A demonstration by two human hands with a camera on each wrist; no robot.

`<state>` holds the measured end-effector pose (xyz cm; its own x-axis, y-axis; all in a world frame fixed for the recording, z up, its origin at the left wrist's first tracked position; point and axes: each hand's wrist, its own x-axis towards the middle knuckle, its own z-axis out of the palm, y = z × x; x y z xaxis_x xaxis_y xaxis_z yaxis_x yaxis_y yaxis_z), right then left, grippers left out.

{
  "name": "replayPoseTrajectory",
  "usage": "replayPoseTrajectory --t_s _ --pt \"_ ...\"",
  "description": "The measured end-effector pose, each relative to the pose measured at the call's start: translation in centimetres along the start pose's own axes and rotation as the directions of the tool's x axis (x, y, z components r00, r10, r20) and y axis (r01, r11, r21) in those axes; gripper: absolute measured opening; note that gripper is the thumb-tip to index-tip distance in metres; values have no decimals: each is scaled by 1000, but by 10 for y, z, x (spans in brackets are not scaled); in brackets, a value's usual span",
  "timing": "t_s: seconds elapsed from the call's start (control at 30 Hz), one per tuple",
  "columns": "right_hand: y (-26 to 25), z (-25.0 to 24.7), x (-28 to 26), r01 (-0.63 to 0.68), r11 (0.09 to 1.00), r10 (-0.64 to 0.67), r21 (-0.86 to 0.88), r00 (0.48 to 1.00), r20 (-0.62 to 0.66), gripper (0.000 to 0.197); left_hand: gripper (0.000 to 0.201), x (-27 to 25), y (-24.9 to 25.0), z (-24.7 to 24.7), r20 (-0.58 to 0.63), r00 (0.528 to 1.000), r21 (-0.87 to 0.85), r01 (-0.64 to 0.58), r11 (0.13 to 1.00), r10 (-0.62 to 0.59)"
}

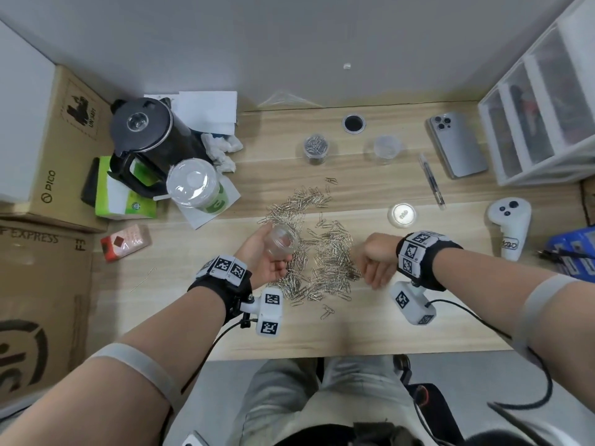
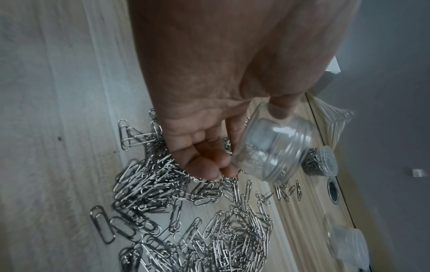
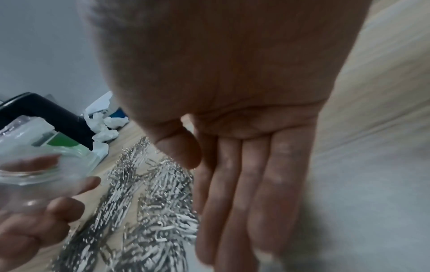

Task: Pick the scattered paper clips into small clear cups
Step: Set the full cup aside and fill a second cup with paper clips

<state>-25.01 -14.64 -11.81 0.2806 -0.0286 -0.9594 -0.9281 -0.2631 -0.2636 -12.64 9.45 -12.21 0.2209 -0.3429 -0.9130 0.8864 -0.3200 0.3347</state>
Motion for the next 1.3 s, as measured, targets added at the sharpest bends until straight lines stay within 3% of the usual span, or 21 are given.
replayPoseTrajectory --t_s 0.13,0.3,0.43,0.57,0.7,0.8,0.93,1.07,1.13,1.2,1.3 --pt "10 9 6 -61 995 70 -77 989 127 24 64 0 -2 -2 -3 1000 1 5 1000 -5" --pt "-12 23 19 92 984 -104 151 992 72 21 71 5 -6 -11 -22 1000 1 -8 1000 8" --pt "-24 30 20 105 975 -120 195 990 70 19 66 4 -7 -13 -11 1000 -5 -11 1000 10" --pt "-16 43 8 9 987 -48 163 971 233 28 63 0 -6 -11 -17 1000 -3 -12 1000 12" --pt "-13 64 2 -23 997 -10 74 909 416 37 64 -2 -5 -8 -19 1000 -8 -6 1000 6" --pt "-11 75 10 -42 999 28 21 889 457 40 63 -4 -4 -8 -20 1000 -12 5 1000 -5" --pt "-16 79 22 26 999 -37 36 942 333 33 62 -5 -4 -11 -42 999 -14 6 1000 -7" --pt "-36 73 26 77 967 -159 245 929 334 35 64 -8 -6 -15 -47 999 -13 6 1000 -6" --pt "-42 68 23 165 958 -211 234 959 191 28 65 -9 -6 -17 -47 999 -11 9 1000 -10" --pt "-47 61 14 301 928 -315 219 949 31 17 66 -9 -5 -19 -51 999 -8 17 1000 -17" --pt "-44 38 8 469 883 -443 12 843 -304 11 66 -9 -5 -22 -81 997 -6 18 1000 -18"
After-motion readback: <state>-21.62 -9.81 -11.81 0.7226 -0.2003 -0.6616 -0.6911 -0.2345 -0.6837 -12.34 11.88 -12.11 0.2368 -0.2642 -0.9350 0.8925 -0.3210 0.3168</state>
